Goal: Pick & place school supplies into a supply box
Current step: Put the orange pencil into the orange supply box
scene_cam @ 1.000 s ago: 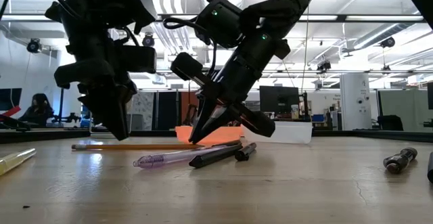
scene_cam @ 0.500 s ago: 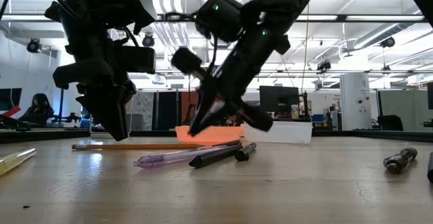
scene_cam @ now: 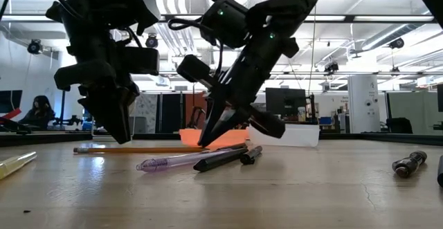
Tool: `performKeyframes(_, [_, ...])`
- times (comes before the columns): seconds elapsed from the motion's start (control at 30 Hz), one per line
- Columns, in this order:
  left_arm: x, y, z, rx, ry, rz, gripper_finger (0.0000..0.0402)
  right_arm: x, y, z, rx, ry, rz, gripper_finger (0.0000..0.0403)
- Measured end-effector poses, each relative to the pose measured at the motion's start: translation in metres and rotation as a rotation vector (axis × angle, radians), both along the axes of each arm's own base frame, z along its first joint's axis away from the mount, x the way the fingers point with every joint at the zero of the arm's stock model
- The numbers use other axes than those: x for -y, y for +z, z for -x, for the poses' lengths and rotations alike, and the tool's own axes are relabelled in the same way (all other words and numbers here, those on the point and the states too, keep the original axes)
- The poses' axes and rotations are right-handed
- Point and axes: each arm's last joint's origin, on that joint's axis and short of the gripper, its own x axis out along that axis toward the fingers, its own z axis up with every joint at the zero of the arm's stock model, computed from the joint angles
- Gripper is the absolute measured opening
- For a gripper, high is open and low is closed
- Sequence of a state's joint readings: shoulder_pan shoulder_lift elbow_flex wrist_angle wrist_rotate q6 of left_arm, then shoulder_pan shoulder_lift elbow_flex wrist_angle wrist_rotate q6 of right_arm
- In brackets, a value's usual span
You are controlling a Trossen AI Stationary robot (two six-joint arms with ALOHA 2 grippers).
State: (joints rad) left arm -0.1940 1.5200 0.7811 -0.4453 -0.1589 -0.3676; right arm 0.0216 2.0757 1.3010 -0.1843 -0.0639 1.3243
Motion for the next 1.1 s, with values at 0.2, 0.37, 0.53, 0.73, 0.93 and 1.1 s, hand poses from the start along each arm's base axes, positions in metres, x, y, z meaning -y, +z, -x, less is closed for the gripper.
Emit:
performKeyframes(0.2, [0.0, 0.0, 0.0, 0.0, 0.001, 0.0, 0.0077, 0.0001, 0.0, -0.0007, 0.009, 0.006, 0.011, 0.0008])
performKeyframes(0.37, [0.0, 0.0, 0.0, 0.0, 0.001, 0.001, 0.0077, 0.0006, 0.0001, -0.0009, 0.01, -0.002, 0.019, 0.0008])
performKeyframes(0.53, [0.0, 0.0, 0.0, 0.001, 0.003, 0.001, 0.0077, 0.0011, 0.0015, -0.001, 0.015, -0.012, 0.034, 0.0008])
performKeyframes(0.73, [0.0, 0.0, 0.0, 0.001, 0.008, 0.004, 0.0077, 0.0011, 0.0013, -0.0003, 0.007, -0.007, 0.037, 0.0008])
performKeyframes(0.93, [0.0001, 0.0, 0.0, 0.001, 0.007, 0.003, 0.0077, 0.0011, -0.0014, 0.0003, -0.002, -0.004, 0.038, 0.0008])
performKeyframes(1.1, [0.0001, 0.0001, 0.0001, 0.0, 0.008, 0.004, 0.0077, 0.0015, -0.0028, 0.0013, -0.015, 0.0, 0.041, 0.0008])
